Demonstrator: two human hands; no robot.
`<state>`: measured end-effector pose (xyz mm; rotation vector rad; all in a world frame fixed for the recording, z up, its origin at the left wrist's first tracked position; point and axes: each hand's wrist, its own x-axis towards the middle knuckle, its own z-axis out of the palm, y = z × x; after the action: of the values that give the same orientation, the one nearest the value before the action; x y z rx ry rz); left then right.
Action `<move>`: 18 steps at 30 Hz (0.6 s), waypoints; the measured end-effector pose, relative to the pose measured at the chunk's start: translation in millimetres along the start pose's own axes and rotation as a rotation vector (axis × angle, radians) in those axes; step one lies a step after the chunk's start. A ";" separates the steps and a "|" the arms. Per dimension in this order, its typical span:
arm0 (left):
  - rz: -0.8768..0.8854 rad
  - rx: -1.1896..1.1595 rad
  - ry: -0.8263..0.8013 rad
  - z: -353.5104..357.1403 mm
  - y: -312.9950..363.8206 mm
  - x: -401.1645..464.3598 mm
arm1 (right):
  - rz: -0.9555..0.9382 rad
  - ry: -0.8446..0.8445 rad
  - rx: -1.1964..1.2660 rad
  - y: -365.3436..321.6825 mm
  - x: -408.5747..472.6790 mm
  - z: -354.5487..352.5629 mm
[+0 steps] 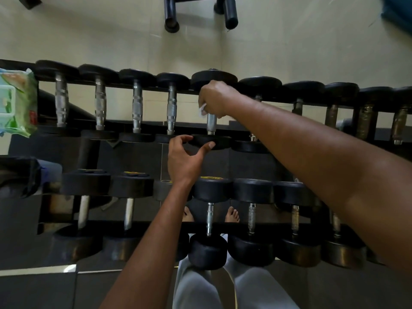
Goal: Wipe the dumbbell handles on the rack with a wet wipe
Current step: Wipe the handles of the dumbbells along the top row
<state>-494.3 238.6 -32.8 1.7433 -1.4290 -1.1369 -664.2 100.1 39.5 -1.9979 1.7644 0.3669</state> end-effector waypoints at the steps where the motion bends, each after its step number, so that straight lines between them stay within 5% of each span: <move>1: -0.003 0.003 0.000 -0.3 0.1 -0.1 | -0.038 -0.039 -0.004 -1.2 -2.7 4.8; 5: -0.007 0.023 -0.001 0.0 1.2 -0.3 | -0.093 -0.056 0.059 -2.1 -21.3 38.7; 11: 0.107 0.036 0.051 17.7 21.7 -29.1 | 0.134 0.205 0.708 56.0 -79.8 42.8; 18: 0.184 0.098 -0.094 110.9 54.6 -80.3 | 0.189 0.283 0.694 143.4 -147.1 65.1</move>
<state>-621.8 310.8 -16.3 1.6022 -1.6898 -1.0788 -821.1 247.7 31.5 -1.4342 1.9007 -0.4466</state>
